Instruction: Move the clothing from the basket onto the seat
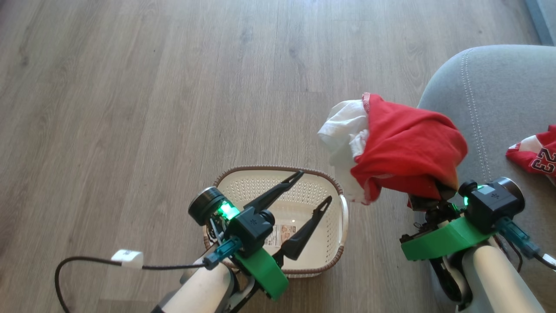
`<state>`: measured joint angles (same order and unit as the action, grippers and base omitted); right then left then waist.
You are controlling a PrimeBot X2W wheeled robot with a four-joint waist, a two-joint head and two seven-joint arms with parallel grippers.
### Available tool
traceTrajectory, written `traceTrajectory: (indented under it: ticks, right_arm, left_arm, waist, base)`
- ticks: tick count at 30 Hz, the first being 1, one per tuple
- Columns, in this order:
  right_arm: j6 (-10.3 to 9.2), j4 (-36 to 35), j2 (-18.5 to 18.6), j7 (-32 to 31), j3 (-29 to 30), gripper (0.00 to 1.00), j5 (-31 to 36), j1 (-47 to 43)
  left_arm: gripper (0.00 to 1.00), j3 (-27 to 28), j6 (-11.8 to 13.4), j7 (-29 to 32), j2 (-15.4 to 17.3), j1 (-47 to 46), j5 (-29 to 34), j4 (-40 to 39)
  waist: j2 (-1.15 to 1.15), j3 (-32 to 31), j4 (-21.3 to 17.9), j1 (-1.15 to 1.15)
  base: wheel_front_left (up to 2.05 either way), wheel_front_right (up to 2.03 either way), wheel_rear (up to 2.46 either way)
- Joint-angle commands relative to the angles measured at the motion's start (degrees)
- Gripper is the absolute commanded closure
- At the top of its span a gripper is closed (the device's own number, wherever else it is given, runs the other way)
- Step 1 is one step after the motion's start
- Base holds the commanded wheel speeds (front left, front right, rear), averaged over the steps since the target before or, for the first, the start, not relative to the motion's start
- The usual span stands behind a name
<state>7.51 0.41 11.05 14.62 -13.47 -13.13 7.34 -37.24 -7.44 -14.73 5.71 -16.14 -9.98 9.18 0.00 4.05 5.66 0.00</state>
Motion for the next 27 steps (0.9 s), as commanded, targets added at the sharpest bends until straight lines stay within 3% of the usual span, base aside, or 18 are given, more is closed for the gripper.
traceTrajectory:
  ticks: [1,27]
  right_arm:
    - [-0.02,-2.08,0.26,0.38,-0.67,1.00,0.23,1.38]
    - [-0.02,-3.27,2.34,0.38,7.29,1.00,4.30,0.40]
  left_arm:
    - [0.00,1.92,-0.04,-0.27,0.17,-1.06,0.32,-1.59]
    - [0.00,3.59,-0.04,-0.27,0.40,7.86,0.43,-1.10]
  waist:
    - [0.00,0.02,0.06,0.00]
    - [0.00,-0.78,-4.24,0.00]
  base:
    - [0.00,0.00,0.00]
    - [0.00,0.00,0.00]
